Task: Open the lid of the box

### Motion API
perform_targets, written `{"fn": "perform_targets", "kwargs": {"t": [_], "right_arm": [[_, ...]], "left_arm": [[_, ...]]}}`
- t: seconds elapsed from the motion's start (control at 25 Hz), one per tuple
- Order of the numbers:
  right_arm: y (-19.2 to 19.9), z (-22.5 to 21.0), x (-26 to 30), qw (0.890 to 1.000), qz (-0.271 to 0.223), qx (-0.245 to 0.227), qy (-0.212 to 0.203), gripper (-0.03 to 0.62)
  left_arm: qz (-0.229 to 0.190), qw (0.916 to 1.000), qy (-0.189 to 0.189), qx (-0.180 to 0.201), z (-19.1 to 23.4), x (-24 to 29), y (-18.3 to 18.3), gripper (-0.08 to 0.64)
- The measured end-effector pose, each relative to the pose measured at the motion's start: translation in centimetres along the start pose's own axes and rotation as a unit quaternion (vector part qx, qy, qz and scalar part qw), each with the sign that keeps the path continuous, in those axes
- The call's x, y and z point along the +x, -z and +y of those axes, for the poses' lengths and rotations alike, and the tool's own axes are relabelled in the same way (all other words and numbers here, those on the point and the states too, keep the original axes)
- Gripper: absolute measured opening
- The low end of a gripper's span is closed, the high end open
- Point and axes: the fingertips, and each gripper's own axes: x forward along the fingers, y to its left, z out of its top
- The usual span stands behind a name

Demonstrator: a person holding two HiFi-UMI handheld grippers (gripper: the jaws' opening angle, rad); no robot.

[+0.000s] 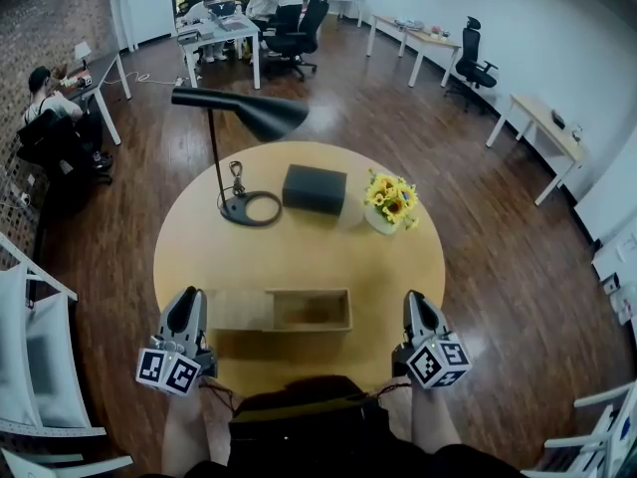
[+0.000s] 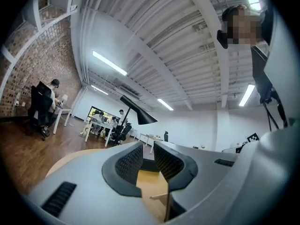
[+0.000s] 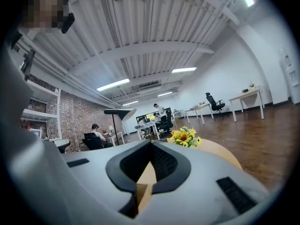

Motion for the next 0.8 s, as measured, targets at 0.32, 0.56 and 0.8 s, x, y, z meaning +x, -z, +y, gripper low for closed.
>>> {"fn": "perform_targets", "kwargs": {"t": [0.32, 0.56, 0.8], "right_arm": [[0.4, 1.5, -0.2, 1.000, 0.000, 0.001, -0.021, 0.000], [1.1, 1.9, -0.5, 1.000, 0.007, 0.010, -0.026, 0.000], [1.2, 1.7, -0.7, 0.999, 0.010, 0.014, -0.027, 0.000]], "left_arm": [[0.010, 0.9997, -0.009, -0.022, -0.8, -1.6, 1.4, 0.067], [0.016, 0.9993, -0.016, -0.031, -1.1, -2.9, 2.0, 0.067], [0.015, 0.9992, -0.017, -0.033, -1.2, -3.2, 1.9, 0.067]]}}
